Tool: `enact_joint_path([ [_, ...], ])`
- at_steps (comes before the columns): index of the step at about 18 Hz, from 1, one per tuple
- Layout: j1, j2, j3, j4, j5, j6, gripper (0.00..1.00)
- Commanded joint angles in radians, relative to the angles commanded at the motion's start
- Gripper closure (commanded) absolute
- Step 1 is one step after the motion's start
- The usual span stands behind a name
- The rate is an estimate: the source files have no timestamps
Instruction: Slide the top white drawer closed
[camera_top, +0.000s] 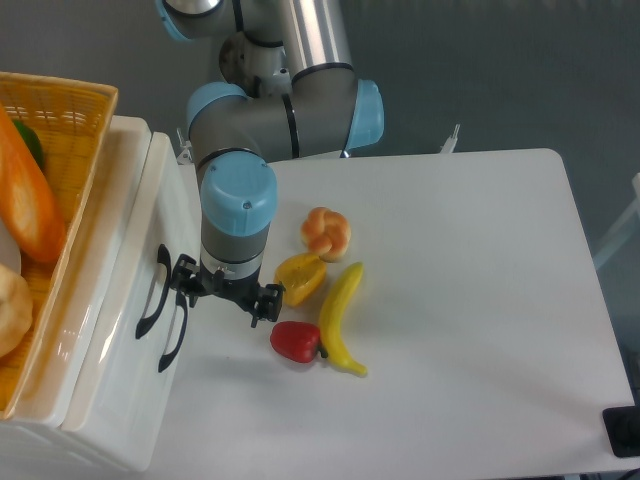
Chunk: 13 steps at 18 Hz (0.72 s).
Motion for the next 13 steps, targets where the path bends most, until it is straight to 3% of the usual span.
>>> enact_joint_path([
  [6,0.020,0.003,0.011,0.000,0.005,0.011,0.00],
  [9,0.061,-0.001,0.050,0.000,0.006,0.015,0.00],
  [13,0.095,-0.023,0.103,0.009,0.110,0.115,0.00],
])
